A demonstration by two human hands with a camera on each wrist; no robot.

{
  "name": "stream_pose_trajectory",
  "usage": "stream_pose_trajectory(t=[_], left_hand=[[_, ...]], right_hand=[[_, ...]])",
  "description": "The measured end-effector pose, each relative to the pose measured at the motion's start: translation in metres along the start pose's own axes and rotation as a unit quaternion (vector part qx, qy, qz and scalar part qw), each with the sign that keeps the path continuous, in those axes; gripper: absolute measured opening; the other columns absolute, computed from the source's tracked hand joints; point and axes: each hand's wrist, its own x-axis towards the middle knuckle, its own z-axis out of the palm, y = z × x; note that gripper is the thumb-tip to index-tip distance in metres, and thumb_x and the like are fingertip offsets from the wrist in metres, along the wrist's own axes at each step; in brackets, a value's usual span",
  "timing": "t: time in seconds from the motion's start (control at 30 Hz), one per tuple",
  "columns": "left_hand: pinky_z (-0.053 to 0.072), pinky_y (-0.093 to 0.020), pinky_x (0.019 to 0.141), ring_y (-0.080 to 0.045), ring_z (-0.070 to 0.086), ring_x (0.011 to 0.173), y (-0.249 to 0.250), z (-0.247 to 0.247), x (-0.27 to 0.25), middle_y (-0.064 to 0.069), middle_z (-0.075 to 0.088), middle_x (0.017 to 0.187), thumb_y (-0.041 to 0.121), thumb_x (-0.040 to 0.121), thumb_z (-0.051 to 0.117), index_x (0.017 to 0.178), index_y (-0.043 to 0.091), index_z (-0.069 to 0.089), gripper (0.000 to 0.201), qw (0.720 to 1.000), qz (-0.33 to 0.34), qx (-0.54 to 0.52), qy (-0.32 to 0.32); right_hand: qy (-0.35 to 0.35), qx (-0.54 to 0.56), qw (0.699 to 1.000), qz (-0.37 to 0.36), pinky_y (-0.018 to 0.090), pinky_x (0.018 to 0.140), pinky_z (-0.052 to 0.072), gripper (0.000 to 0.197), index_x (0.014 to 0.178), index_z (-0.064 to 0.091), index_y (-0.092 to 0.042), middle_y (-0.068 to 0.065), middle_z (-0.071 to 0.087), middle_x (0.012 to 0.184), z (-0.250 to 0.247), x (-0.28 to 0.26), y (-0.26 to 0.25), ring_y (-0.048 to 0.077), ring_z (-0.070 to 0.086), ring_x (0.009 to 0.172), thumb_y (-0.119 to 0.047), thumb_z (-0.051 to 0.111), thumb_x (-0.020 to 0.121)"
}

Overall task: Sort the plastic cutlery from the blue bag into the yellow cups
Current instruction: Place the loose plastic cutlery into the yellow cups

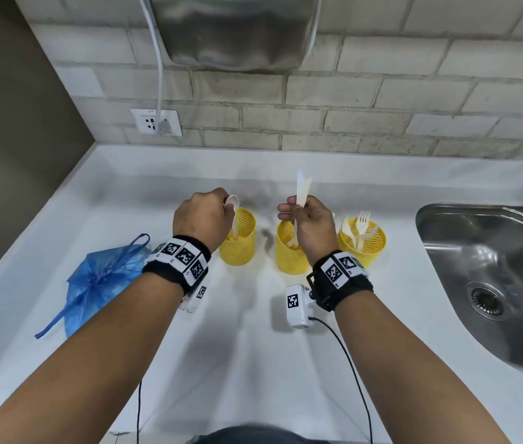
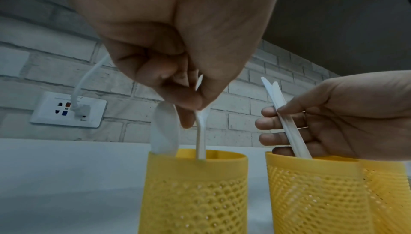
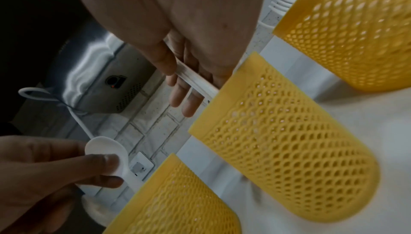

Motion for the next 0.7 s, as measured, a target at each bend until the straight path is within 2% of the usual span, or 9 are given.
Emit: stream_pose_trajectory(t=[0.1,0.17,0.27,0.33,0.4,0.47,0.53,0.6,0.7], left_hand=[[0.053,-0.036,0.081,-0.034,0.068,0.095,0.000,0.004,0.002,-0.005,0.076,0.099,0.043,0.098,0.054,0.118,0.020,0.069,0.034,0.999,-0.016,-0.038,-0.026],[0.053,-0.037,0.090,-0.030,0.068,0.107,0.001,0.002,-0.001,-0.002,0.076,0.112,0.044,0.098,0.057,0.127,0.019,0.065,0.039,0.998,-0.003,-0.068,-0.009],[0.049,-0.036,0.084,-0.024,0.066,0.105,0.003,-0.005,-0.009,-0.001,0.068,0.119,0.040,0.099,0.057,0.126,0.018,0.061,0.035,0.992,0.029,-0.106,0.061],[0.045,-0.032,0.077,-0.019,0.064,0.097,0.003,-0.011,-0.019,0.001,0.063,0.112,0.040,0.097,0.058,0.118,0.020,0.061,0.028,0.987,0.031,-0.127,0.089],[0.048,-0.034,0.075,-0.021,0.064,0.088,0.001,-0.011,-0.030,0.005,0.065,0.097,0.040,0.095,0.061,0.110,0.023,0.062,0.023,0.990,0.027,-0.123,0.069],[0.053,-0.037,0.077,-0.027,0.067,0.086,-0.003,-0.005,-0.041,0.007,0.070,0.083,0.041,0.092,0.062,0.110,0.027,0.063,0.022,0.995,0.009,-0.094,0.010],[0.053,-0.035,0.079,-0.029,0.069,0.089,-0.007,0.004,-0.049,0.007,0.073,0.082,0.043,0.091,0.061,0.116,0.033,0.064,0.027,0.997,-0.007,-0.065,-0.043],[0.052,-0.033,0.080,-0.029,0.069,0.092,-0.011,0.015,-0.052,0.007,0.075,0.089,0.043,0.091,0.061,0.120,0.036,0.065,0.031,0.996,-0.013,-0.042,-0.075],[0.053,-0.034,0.082,-0.029,0.069,0.095,-0.014,0.027,-0.053,0.005,0.076,0.098,0.043,0.092,0.057,0.119,0.037,0.067,0.029,0.995,-0.018,-0.032,-0.091]], right_hand=[[-0.003,-0.065,0.998,-0.004,0.049,0.099,0.055,0.023,0.112,0.066,-0.018,0.000,0.077,0.101,-0.002,-0.001,0.006,0.018,0.074,0.093,-0.007,0.048,0.101],[-0.001,-0.096,0.994,-0.042,0.041,0.105,0.052,0.030,0.126,0.064,-0.016,0.001,0.075,0.115,-0.005,-0.004,0.003,0.016,0.070,0.109,-0.007,0.049,0.101],[0.007,-0.127,0.983,-0.134,0.028,0.107,0.048,0.036,0.135,0.060,-0.017,0.000,0.065,0.132,-0.012,-0.013,-0.009,0.013,0.060,0.124,-0.007,0.052,0.102],[0.023,-0.172,0.962,-0.211,0.020,0.095,0.049,0.034,0.131,0.064,-0.017,0.000,0.060,0.125,-0.019,-0.021,-0.018,0.008,0.061,0.112,-0.009,0.055,0.099],[0.035,-0.237,0.937,-0.253,0.012,0.080,0.044,0.030,0.122,0.068,-0.015,0.000,0.056,0.105,-0.029,-0.033,-0.020,-0.002,0.057,0.089,-0.008,0.059,0.095],[0.019,-0.299,0.927,-0.226,0.019,0.071,0.042,0.027,0.117,0.068,-0.015,-0.006,0.053,0.079,-0.038,-0.045,-0.014,-0.001,0.053,0.072,-0.007,0.062,0.091],[-0.014,-0.349,0.922,-0.168,0.029,0.066,0.045,0.029,0.118,0.067,-0.015,-0.011,0.050,0.061,-0.043,-0.054,0.000,0.006,0.052,0.061,-0.009,0.064,0.090],[-0.035,-0.393,0.908,-0.143,0.034,0.068,0.050,0.032,0.121,0.068,-0.015,-0.009,0.053,0.062,-0.045,-0.059,0.012,0.017,0.056,0.064,-0.011,0.064,0.090],[-0.025,-0.423,0.896,-0.135,0.037,0.074,0.053,0.026,0.117,0.072,-0.015,0.005,0.070,0.086,-0.046,-0.062,0.020,0.026,0.066,0.083,-0.013,0.063,0.093]])
